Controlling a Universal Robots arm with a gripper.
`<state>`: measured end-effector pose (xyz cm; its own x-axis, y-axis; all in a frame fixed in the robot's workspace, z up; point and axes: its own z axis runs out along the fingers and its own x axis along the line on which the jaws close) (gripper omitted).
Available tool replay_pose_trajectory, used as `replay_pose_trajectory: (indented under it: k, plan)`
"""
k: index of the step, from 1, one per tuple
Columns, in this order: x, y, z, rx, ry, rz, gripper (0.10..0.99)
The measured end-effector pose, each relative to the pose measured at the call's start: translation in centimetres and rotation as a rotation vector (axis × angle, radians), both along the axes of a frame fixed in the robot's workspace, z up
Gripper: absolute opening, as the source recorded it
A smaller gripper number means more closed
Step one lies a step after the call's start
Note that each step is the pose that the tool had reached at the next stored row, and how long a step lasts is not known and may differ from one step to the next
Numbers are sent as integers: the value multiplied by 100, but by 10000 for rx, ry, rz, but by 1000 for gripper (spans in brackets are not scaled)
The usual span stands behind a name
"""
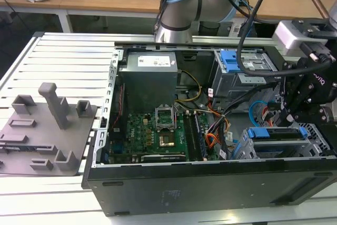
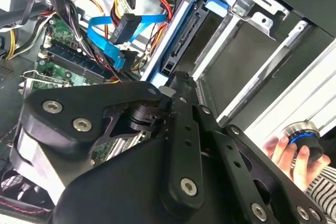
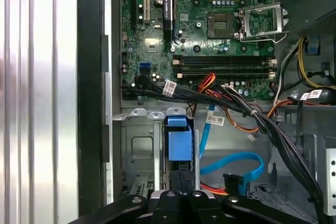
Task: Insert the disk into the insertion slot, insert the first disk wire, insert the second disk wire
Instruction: 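Insert the disk into the insertion slot, then insert the first disk wire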
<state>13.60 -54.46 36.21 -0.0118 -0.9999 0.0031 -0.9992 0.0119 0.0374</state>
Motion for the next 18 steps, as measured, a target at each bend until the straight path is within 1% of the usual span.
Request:
replay_pose_trajectory:
  k: [2,5,18]
  plan:
    - [1,0,-36,1,0,0,106]
    - [3,0,-65,0,0,0,106]
    - [3,0,-68,-3,0,1,106]
